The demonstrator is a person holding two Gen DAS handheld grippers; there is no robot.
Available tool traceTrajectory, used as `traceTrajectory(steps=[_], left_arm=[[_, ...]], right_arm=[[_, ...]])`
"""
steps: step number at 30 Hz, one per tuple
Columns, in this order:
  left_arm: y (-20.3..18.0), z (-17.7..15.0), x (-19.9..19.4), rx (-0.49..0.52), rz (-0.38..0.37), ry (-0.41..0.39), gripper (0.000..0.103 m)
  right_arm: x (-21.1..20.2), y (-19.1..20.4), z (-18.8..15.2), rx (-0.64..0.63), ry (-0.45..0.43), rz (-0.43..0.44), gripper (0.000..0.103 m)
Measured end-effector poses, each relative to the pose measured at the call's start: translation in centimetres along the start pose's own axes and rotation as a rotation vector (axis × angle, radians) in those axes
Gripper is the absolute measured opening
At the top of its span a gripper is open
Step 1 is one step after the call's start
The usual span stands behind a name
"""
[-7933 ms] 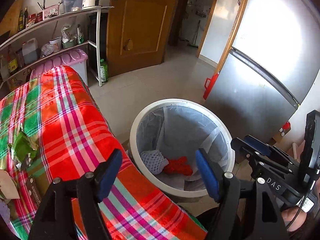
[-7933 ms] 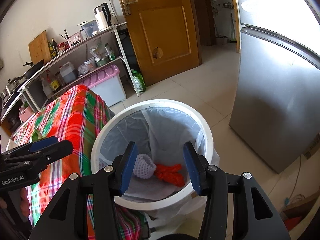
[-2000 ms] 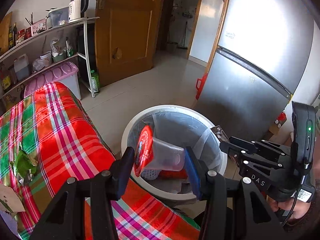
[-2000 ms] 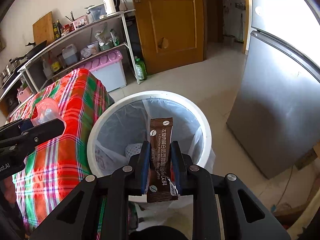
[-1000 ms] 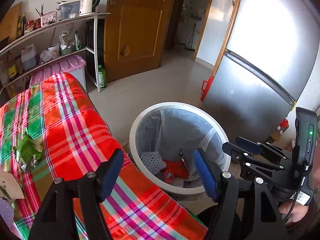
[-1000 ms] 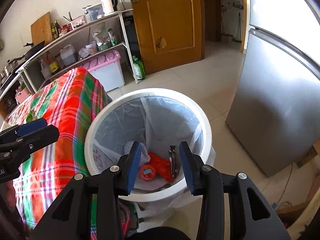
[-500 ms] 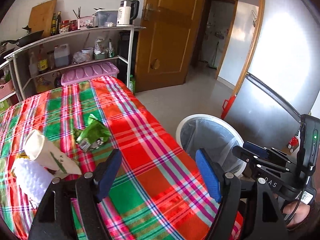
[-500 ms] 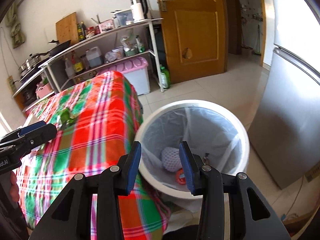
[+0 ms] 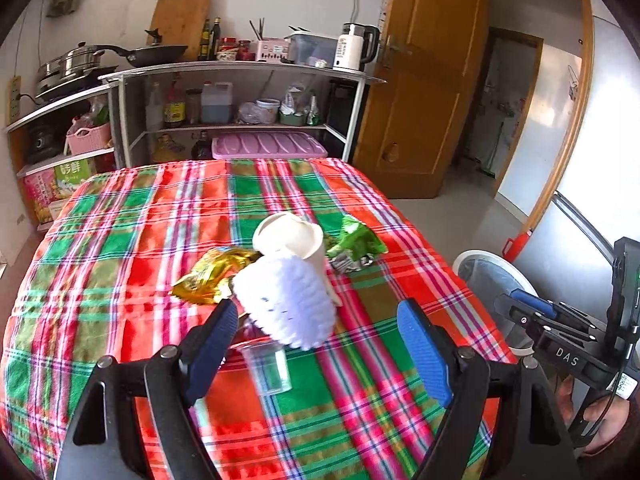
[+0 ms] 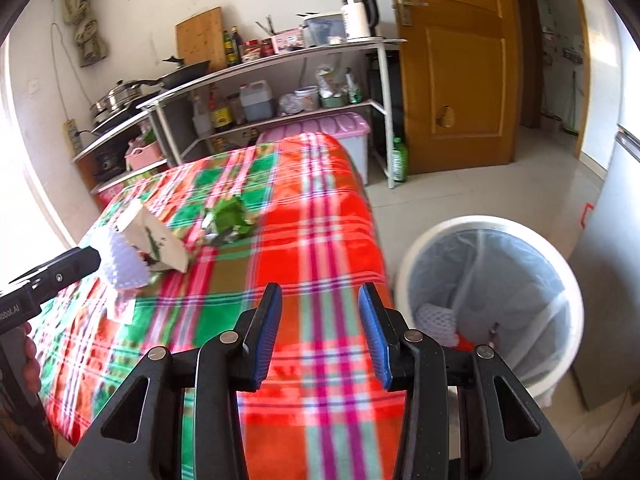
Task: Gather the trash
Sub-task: 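Move both tools back over the table, then grasp the second white foam net with the right tool and lift it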
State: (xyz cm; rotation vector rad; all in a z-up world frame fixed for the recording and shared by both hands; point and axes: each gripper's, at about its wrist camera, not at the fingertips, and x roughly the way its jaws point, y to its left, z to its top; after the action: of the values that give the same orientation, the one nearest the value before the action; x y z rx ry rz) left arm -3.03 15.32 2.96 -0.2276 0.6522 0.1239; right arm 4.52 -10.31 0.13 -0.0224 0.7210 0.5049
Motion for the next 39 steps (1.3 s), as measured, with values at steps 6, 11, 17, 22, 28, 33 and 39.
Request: traceTrajectory(steps=[6,11,17,22,28,33,39], left_arm=[[3.9,-1.3,-0.5,-0.057,0.042,0.01,0.084],[6.5,-2.1,-0.9,-0.09,0.067,0.014,0.084],[8.9,-2.8,-1.3,-0.114,0.094,0.016,0.084],[10.1,-3.3,-0.5,-0.125,0.091,0.043,0.085],[11.0,-3.6,0.0,-0.148,0.082,0.054,0.085],[11.7,-3.7,0.1,-0.16,0.082,0.06,0.085],[12.4,-3.8,0.1,-0.173,0.088,0.063,0.085]], right_arm=[[1.8,3.7,-0.1,-0.051,0.028,0.065,0.047],[3.0,6.3,0.1,-0.079,0.04,0.119,0.048],[4.6,9.7,0.5,-0.098,0.049,0.212,0.051],[5.6,13.0,0.8,-0.153,0.044,0.283,0.055],[7.2,16.1,1.6,-0.209,0.071,0.306,0.056],[7.9,17.6,1.5,-0.241,0.092,0.344,0.056],[8.6,19.0,1.4,-0.279,0.11,0.361,0.056]])
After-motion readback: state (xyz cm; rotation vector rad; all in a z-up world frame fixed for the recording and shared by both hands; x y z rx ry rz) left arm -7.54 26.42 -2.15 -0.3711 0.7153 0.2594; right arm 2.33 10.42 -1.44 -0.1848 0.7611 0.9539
